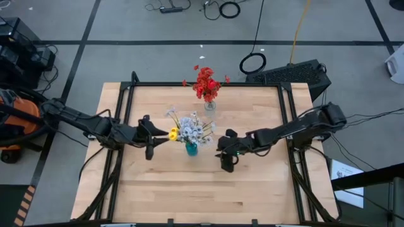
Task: Sort flowers into vase by color
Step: Return to Home Position
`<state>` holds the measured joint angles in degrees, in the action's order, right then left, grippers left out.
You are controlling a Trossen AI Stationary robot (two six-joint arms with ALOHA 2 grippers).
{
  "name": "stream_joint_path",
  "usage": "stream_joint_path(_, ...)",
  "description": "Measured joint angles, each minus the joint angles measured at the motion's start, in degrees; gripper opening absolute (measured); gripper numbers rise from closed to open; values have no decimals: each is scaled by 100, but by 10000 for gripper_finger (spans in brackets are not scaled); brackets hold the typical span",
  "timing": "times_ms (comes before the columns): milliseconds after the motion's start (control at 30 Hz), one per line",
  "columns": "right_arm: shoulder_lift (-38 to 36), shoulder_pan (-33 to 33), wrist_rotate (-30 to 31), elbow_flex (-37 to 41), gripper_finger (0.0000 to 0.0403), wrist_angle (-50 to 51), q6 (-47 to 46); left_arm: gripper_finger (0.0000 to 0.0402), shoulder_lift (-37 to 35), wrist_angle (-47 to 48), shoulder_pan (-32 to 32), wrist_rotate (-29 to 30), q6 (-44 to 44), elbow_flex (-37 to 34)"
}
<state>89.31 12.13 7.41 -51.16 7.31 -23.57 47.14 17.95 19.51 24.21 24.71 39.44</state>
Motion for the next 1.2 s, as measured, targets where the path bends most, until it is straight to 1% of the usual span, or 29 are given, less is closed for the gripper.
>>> stream_joint_path(100,-300,47,11,0,61,667,0,128,-3,138,0,42,-14,0)
stream_joint_path(167,-418,80,-30,0,20,1117,-36,128,-3,456,1,39,-115,-14)
stream_joint_path(200,-457,103,-32,0,11,1335,-118,128,-3,554,2,54,-149,-56)
stream_joint_path(267,-478,159,-19,0,11,1756,-460,128,-7,728,0,118,-162,-213)
stream_joint_path(333,-471,228,-23,0,13,2063,-606,128,-5,813,2,116,-172,-462)
stream_joint_path(400,-429,325,-3,0,8,2219,-560,128,-7,598,2,-22,-196,-823)
stream_joint_path(433,-415,378,10,1,4,2229,-478,128,-15,345,2,-92,-256,-1029)
stream_joint_path(500,-410,466,16,4,2,2237,-329,128,-42,-563,2,-330,-553,-1518)
stream_joint_path(600,-414,534,18,4,3,2187,-206,128,-91,-2397,0,-862,-1465,-2348)
stream_joint_path(667,-414,563,24,4,1,2210,-118,128,-143,-3591,-11,-997,-1863,-2886)
stream_joint_path(733,-414,576,27,4,1,2224,-85,128,-284,-4449,-111,-1015,-1902,-3386)
stream_joint_path(800,-414,575,26,4,1,2263,-82,128,-478,-5028,-248,-1015,-1714,-3831)
stream_joint_path(900,-414,576,22,4,1,2282,-39,128,-880,-4660,-449,-1030,-1554,-3901)
stream_joint_path(1000,-414,577,10,4,1,2335,-25,128,-1289,-4388,-595,-1230,-1661,-3901)
stream_joint_path(1100,-414,598,10,4,1,2350,-20,128,-1847,-3991,-691,-1334,-1702,-3901)
stream_joint_path(1200,-414,624,-3,4,1,2370,-28,128,-2479,-3246,-738,-1540,-1653,-3901)
